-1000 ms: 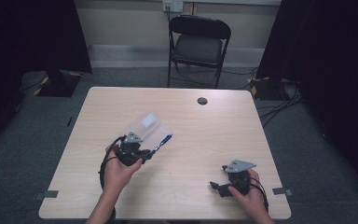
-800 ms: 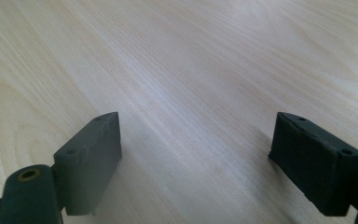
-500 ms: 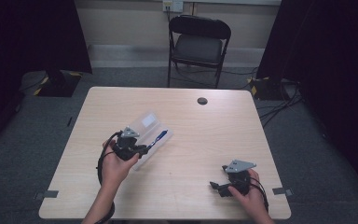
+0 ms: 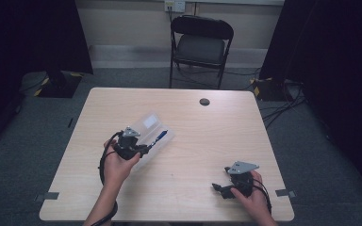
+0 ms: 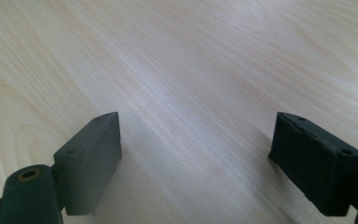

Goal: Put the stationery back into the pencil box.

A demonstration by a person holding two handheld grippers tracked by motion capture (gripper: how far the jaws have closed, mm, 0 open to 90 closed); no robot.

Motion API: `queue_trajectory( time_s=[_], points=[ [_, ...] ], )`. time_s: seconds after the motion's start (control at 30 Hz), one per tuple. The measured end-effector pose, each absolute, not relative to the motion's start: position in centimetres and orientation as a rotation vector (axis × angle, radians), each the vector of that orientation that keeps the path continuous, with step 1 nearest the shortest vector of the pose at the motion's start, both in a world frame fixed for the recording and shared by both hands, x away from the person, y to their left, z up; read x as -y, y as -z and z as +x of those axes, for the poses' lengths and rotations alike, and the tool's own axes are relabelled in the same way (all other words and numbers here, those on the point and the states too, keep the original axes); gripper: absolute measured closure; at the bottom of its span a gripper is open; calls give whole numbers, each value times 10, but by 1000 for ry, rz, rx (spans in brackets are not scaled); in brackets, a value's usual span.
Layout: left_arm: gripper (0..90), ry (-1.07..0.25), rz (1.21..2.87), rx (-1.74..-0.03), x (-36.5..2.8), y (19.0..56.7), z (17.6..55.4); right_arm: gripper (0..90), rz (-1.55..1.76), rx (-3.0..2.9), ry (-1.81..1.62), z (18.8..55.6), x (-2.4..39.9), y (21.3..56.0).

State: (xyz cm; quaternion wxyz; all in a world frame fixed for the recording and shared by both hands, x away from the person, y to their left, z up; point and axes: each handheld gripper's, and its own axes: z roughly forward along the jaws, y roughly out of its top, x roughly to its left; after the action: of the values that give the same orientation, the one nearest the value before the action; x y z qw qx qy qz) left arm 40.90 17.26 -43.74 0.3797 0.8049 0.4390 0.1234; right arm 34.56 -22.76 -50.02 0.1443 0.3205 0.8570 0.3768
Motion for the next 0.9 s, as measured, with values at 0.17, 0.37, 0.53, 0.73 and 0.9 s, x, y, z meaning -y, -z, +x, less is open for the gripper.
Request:
queue_trajectory(
  time_s=[0.17, 0.37, 0.53, 0.73, 0.9],
  points=[
    [806, -329, 2042, -1136, -173, 440, 412, 152, 924, -2470, -1087, 346, 228, 500],
    [806, -330, 2046, -1144, -174, 441, 418, 152, 924, -2470, -1087, 346, 228, 500],
    [806, -338, 2044, -1145, -174, 439, 423, 152, 924, -2469, -1086, 346, 228, 500],
    [806, -346, 2043, -1160, -174, 440, 426, 152, 924, -2470, -1087, 346, 228, 500],
    [806, -349, 2041, -1170, -170, 445, 430, 152, 924, -2469, -1087, 346, 228, 500]
  ],
)
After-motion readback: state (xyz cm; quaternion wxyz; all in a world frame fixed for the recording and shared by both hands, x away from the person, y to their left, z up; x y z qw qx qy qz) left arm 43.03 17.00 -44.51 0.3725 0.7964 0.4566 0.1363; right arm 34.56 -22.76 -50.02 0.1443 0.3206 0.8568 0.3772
